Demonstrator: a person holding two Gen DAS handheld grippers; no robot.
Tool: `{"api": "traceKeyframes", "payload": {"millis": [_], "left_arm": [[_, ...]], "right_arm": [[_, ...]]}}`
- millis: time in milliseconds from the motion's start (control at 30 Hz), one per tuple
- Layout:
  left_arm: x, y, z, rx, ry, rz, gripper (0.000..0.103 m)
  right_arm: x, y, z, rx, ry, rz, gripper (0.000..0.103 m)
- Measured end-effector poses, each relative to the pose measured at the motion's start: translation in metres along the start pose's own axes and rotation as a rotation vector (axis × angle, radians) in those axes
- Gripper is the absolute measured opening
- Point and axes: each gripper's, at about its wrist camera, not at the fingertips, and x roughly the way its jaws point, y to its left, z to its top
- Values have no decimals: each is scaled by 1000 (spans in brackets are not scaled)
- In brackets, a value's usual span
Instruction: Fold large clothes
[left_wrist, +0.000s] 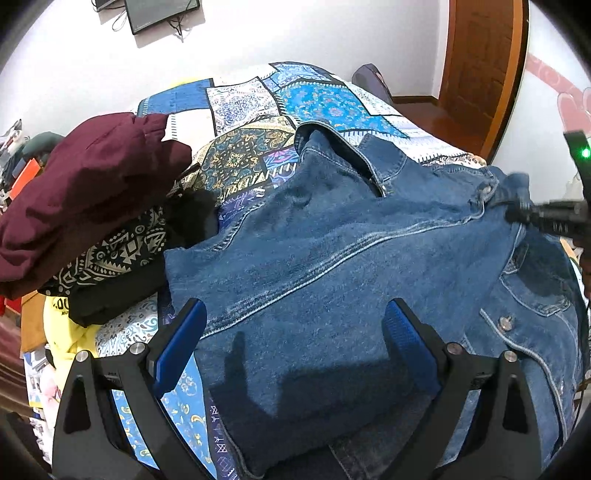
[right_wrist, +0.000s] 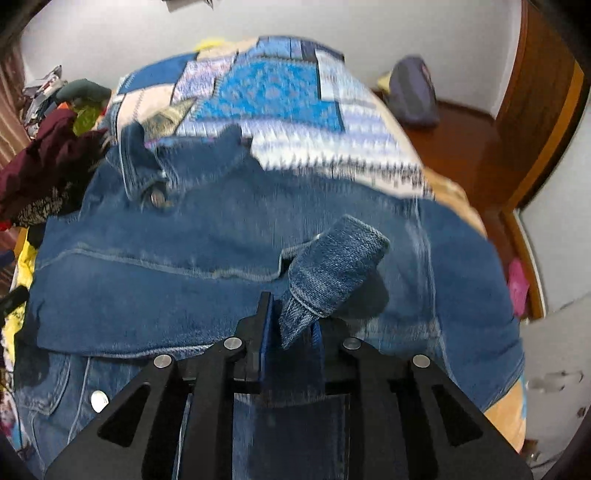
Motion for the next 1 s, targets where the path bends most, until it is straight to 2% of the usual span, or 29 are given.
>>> {"api": "traceKeyframes", "payload": {"millis": [33, 67, 100, 167, 300, 467, 667, 800, 1000], "left_arm": [[0, -1, 1, -4, -3, -3, 98], [-1, -2, 2, -6, -5, -4, 98], [-1, -3, 4, -10, -8, -7, 98], [-2, -5, 7, -15, -13, -16, 98], [-5, -12, 14, -11, -27, -29, 98], [-7, -28, 30, -4, -44, -60, 98], [-6, -51, 46, 1, -61, -104, 98], [2, -63, 51, 1, -42, -132, 98], [20, -74, 52, -9, 13, -161, 98]], "right_arm": [[1, -1, -1, 6, 17, -22, 28], [1, -3, -3, 9, 31, -66, 39], [0, -5, -4, 8, 34, -102, 46], [-3, -10, -8, 6, 25, -110, 47], [-15, -26, -13, 58, 12, -70, 48], [-39, -51, -15, 109, -48, -143, 48], [-54, -101, -22, 219, -63, -199, 48], [-48, -138, -34, 322, -23, -206, 48], [-16, -185, -54, 500, 85, -106, 48]]}}
